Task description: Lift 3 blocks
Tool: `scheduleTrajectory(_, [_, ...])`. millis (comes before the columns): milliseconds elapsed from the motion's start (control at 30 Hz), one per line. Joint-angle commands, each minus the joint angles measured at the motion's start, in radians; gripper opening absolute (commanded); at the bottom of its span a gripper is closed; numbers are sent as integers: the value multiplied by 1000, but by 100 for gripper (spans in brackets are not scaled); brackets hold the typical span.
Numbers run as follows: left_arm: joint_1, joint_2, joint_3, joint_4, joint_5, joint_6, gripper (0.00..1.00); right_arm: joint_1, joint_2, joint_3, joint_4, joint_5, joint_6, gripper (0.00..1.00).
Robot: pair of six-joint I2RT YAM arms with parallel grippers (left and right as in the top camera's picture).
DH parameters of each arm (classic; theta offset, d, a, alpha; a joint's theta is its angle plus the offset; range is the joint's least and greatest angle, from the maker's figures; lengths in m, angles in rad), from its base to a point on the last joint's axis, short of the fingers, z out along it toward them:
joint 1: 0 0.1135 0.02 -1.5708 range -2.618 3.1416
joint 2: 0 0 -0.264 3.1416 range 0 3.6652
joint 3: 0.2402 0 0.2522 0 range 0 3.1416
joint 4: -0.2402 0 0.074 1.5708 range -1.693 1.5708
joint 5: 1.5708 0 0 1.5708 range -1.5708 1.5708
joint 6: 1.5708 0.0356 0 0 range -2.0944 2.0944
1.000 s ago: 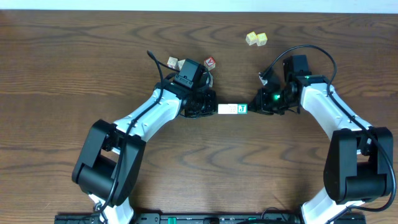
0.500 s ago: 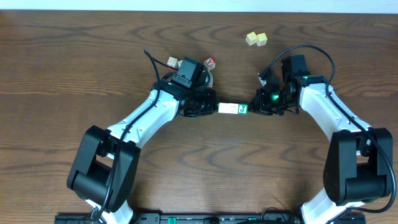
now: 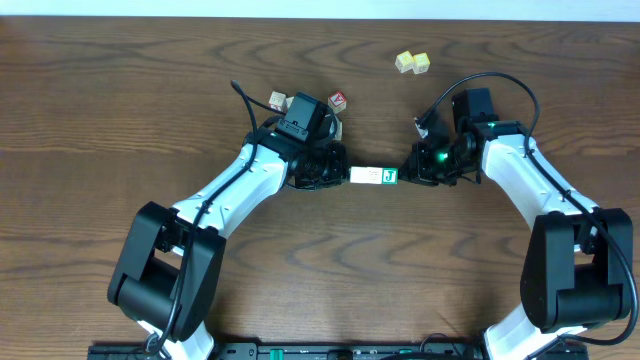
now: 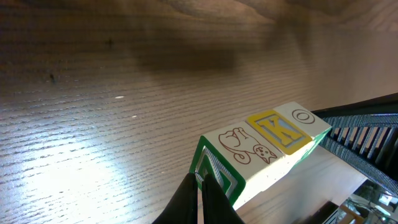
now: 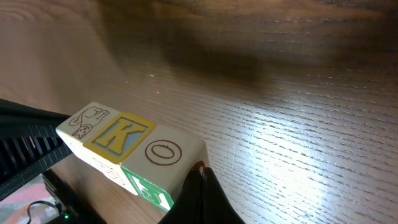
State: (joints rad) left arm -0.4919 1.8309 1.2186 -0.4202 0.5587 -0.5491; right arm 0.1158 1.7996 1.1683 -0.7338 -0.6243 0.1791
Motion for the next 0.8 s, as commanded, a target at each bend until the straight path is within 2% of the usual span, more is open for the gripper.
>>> scheduleTrajectory(0, [-26, -17, 10, 14, 90, -6, 7, 51, -29, 2, 1, -167, 8, 1])
scheduleTrajectory(767, [-27, -51, 11, 13, 104, -7, 7, 51, -58, 3, -1, -196, 19, 1])
